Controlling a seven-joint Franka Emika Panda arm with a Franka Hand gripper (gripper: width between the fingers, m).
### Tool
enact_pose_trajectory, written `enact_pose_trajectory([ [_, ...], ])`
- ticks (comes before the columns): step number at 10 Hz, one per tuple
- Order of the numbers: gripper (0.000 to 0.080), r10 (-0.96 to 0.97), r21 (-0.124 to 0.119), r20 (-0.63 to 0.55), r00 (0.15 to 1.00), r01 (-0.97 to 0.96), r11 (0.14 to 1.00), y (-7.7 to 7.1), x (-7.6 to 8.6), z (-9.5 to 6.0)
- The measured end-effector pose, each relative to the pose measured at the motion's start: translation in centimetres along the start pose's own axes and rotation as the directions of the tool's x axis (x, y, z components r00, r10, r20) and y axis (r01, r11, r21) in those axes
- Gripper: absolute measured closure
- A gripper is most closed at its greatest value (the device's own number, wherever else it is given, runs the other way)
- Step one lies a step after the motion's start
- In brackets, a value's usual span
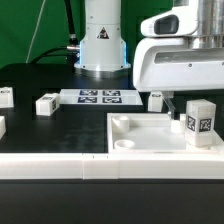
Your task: Assemble one leg
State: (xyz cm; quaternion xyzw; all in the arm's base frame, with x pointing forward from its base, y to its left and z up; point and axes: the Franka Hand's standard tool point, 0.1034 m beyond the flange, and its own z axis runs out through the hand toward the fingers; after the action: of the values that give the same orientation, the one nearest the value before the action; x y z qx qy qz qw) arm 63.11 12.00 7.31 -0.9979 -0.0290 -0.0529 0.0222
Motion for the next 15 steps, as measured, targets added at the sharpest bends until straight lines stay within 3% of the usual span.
enact_pose_trajectory([
  [2, 0.0153, -0.082, -0.007, -0.001, 0.997, 0.082, 0.997, 0.17, 0.08, -0.04],
  [4, 0.0504, -0.080, -0.007, -0.001, 0.997, 0.080, 0.997, 0.19, 0.08, -0.04],
  [7, 0.0508, -0.021, -0.005, -0.001, 1.000, 0.021, 1.000, 0.24, 0.07, -0.02],
  [10, 0.0508, 0.333, 0.002, 0.003, 0.943, -0.333, 0.943, 0.10, -0.11, 0.09],
  [12, 0.0508, 0.585, -0.001, -0.002, 0.811, -0.585, 0.811, 0.02, -0.16, 0.20],
  [15, 0.0508, 0.841, -0.003, 0.000, 0.541, -0.841, 0.541, 0.06, -0.17, 0.22],
])
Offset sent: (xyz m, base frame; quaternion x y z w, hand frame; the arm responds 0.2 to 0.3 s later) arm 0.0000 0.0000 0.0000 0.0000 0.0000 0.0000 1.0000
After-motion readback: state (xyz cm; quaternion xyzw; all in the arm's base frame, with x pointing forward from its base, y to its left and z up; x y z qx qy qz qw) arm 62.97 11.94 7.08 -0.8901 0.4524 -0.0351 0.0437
